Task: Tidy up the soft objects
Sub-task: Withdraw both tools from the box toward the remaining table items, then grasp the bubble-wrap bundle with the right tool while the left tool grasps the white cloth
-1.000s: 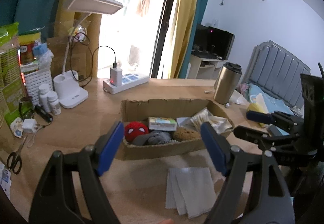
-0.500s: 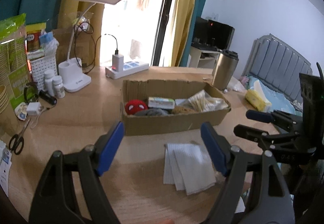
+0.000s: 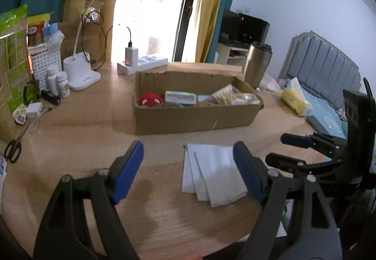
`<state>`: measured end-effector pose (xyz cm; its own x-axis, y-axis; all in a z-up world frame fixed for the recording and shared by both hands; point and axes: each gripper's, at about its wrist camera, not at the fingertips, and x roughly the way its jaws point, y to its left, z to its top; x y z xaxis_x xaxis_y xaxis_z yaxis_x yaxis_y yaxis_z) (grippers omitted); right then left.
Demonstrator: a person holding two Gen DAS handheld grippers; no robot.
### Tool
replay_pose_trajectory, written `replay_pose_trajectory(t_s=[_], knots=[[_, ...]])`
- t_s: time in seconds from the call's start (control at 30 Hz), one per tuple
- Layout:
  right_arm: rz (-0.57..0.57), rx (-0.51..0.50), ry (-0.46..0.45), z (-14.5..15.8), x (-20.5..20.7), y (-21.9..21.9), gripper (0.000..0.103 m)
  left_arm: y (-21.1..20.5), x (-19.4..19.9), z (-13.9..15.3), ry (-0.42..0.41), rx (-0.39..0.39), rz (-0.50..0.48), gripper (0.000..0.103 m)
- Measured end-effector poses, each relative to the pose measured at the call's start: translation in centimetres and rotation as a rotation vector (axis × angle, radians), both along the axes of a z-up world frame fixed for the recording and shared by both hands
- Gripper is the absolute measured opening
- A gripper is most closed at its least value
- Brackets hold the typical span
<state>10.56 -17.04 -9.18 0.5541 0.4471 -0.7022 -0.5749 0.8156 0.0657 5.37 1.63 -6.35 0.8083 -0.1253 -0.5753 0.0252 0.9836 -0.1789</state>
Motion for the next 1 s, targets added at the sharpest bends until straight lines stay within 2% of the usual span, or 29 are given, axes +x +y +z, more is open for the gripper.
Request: replay_pose_trajectory(t_s=[0.27,0.53,0.7,0.77,1.0], knots=[[0.019,-0.013,0.065,-2.4,0.0,0.5,0.075,-0.7,-0.1,-1.6,0.046,0.003,-0.006,0.080],[0.016,-0.010,0.105,-4.1,1.0,-0.2,0.075,-1.9,0.8,-2.5,0.087,0.016,-0.029,0.080],[-0.017,-0.023,0.065,-4.6,1.7,-1.1,0.073,-2.9,1.8,-3.2,0.120,0.032,-0.037,0.080],[-0.027,-0.004,0.065,-4.7,2.3,-1.8,0.066,-3.3,2.4,-3.7,0.143,0.036,-0.038,0.080],[-0.057,0.001,0.038,-4.6,4.2,-4.0,0.065,-5.1,4.4,-4.8,0.188,0.062,-0.061,0.080]])
